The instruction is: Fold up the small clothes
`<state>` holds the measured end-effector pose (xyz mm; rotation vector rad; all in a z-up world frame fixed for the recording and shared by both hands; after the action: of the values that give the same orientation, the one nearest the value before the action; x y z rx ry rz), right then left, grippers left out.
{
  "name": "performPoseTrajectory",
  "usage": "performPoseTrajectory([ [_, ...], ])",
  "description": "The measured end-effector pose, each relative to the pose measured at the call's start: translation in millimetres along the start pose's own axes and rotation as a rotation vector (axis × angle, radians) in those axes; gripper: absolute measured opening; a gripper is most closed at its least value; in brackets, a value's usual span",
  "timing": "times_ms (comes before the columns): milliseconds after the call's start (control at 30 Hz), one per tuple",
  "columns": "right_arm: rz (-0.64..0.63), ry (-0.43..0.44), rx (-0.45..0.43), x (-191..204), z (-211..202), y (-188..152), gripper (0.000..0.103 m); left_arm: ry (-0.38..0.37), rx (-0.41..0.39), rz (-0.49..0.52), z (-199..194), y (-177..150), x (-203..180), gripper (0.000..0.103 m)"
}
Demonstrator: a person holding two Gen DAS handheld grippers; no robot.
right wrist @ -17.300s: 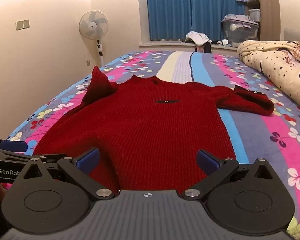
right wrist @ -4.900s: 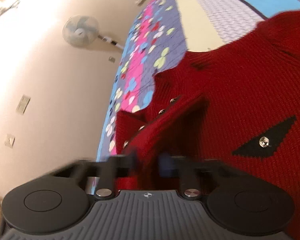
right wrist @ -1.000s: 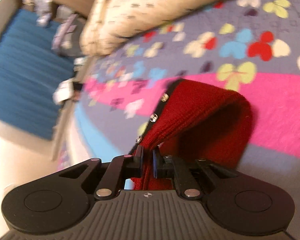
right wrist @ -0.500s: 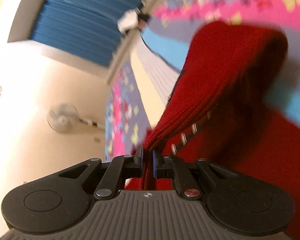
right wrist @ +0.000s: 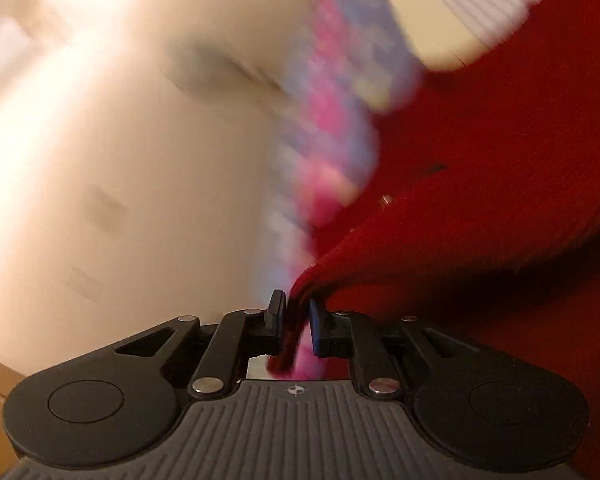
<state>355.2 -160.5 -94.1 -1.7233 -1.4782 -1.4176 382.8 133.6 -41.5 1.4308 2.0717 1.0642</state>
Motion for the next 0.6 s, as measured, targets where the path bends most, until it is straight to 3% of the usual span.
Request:
performPoseTrajectory([
  [100, 0.005, -0.096, 0.066, -11, -3, -13, 0.015, -0.038, 0.049, -0.011, 7, -7, -9, 0.062],
  [200, -0.065, -0.105, 0.039, 5, -20, -3, 0.015, -0.134, 0.111, -0.03, 10, -15, -25, 0.062],
  [367, -0.171, -0.202, -0.046, 10, -51, 25, 0.029, -0.335, 0.265, -0.064, 19, -37, -61, 0.062],
  [433, -0.173, -0.248, -0.098, 6, -63, 38, 0.029, -0.352, 0.317, -0.088, 24, -46, -68, 0.062],
  [600, -0.088, -0.299, -0.233, -17, -92, 63, 0.029, -0.292, 0.392, -0.054, 47, -66, -80, 0.062],
])
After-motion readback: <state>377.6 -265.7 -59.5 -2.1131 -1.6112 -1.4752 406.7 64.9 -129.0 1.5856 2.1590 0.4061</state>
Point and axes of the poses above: each gripper's, at about its wrist camera, not at the fingertips, and z roughly the way its jaws point, x to its left, y to its top, the point moved 9 cm from there along z, roughly the way its jaws point, and after that the axes turned 14 degrees about y, right-handed, at the moved point
